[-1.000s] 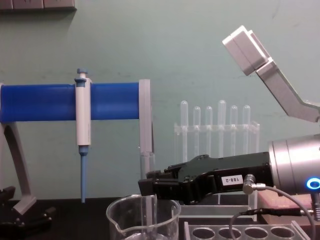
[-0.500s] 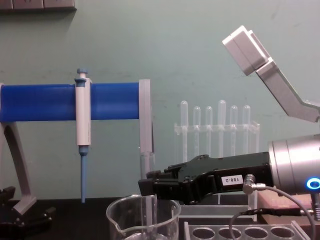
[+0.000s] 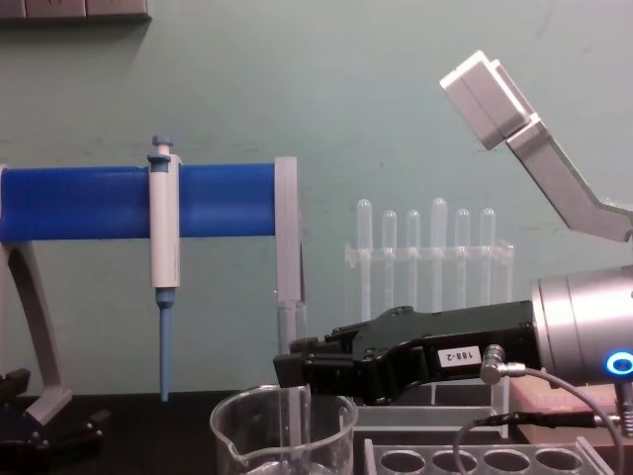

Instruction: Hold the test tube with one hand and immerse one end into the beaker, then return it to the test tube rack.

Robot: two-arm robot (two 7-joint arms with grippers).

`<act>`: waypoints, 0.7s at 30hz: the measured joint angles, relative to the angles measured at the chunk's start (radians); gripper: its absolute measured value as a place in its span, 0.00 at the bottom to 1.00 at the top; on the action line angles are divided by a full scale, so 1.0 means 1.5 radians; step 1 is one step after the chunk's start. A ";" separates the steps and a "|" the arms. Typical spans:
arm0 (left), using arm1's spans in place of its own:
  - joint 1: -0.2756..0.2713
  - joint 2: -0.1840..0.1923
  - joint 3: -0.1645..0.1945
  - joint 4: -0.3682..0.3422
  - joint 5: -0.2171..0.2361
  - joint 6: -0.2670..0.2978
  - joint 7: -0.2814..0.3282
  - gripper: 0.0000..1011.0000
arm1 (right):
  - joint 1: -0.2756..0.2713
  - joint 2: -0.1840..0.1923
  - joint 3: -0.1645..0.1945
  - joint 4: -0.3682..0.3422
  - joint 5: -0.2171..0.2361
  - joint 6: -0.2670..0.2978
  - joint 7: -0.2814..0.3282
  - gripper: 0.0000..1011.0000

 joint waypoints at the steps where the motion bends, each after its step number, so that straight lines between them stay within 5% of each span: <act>1: 0.000 0.000 0.000 0.000 0.000 0.000 0.000 0.99 | 0.000 0.000 0.000 0.000 0.000 0.000 0.000 0.23; 21: 0.000 0.000 0.000 0.000 0.000 0.000 0.000 0.99 | 0.000 0.000 0.000 0.000 0.000 0.000 0.000 0.23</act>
